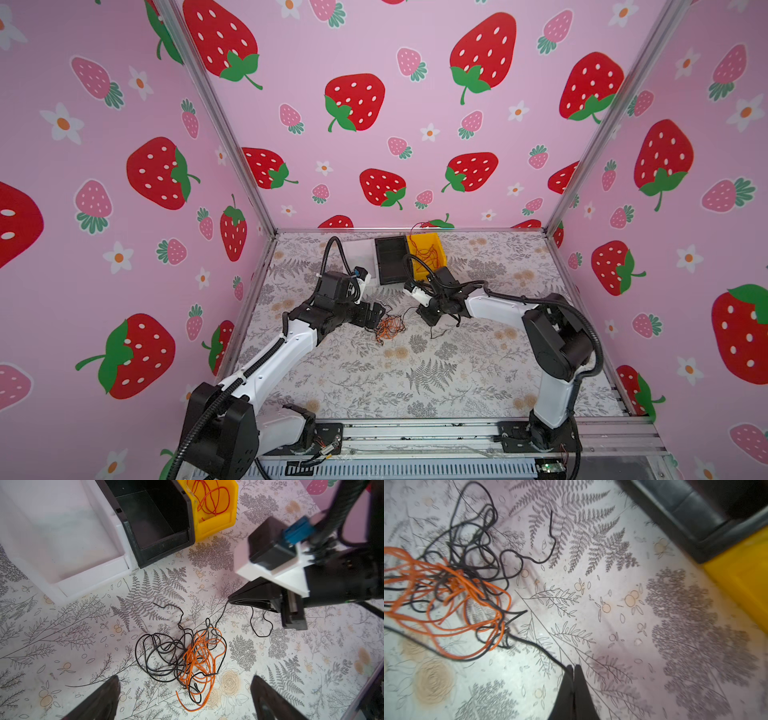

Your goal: Untangle the cables

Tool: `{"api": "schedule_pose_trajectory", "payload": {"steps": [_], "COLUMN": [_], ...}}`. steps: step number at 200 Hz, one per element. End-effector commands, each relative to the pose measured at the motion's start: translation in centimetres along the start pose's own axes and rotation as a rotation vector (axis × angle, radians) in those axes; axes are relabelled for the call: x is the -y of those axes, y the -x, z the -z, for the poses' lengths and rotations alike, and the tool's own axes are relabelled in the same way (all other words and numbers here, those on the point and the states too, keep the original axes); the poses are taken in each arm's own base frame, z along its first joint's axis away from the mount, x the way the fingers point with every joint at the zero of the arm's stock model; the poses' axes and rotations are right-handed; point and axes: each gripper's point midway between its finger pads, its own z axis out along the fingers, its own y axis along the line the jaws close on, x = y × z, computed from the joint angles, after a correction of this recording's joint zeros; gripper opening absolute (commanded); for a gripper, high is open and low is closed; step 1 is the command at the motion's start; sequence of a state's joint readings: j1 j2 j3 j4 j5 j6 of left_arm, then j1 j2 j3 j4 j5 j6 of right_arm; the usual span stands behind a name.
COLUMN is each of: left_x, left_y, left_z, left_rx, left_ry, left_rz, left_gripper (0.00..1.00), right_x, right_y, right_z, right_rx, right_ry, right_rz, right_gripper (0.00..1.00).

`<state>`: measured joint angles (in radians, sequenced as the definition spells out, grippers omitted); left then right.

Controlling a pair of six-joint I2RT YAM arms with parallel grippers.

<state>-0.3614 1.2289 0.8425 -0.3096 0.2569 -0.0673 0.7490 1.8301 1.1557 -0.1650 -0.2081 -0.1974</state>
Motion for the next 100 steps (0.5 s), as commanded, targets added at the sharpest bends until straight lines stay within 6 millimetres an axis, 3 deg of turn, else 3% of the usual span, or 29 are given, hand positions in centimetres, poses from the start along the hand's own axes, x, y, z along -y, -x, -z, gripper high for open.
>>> {"api": "schedule_pose_trajectory", "payload": {"steps": [1,32,100], "left_x": [1.1,2.8,3.7], "left_y": [1.8,1.6,1.0], "left_z": [0.3,-0.2,0.0], "left_rx": [0.039,0.005,-0.034], "left_ry": [-0.040,-0.093,-0.103], "left_rz": [-0.026,-0.087,-0.195], "left_gripper": [0.99,0.97,0.65], "right_x": [0.5,0.8,2.1], "right_y": [2.8,3.2,6.6], "right_z": [2.9,5.4,13.6], "right_rx": [0.112,0.154,0.307], "right_ry": [-0.062,-0.103,-0.193], "right_rz": [0.002,-0.023,-0.077], "right_gripper": [0.00,0.00,0.00]}}
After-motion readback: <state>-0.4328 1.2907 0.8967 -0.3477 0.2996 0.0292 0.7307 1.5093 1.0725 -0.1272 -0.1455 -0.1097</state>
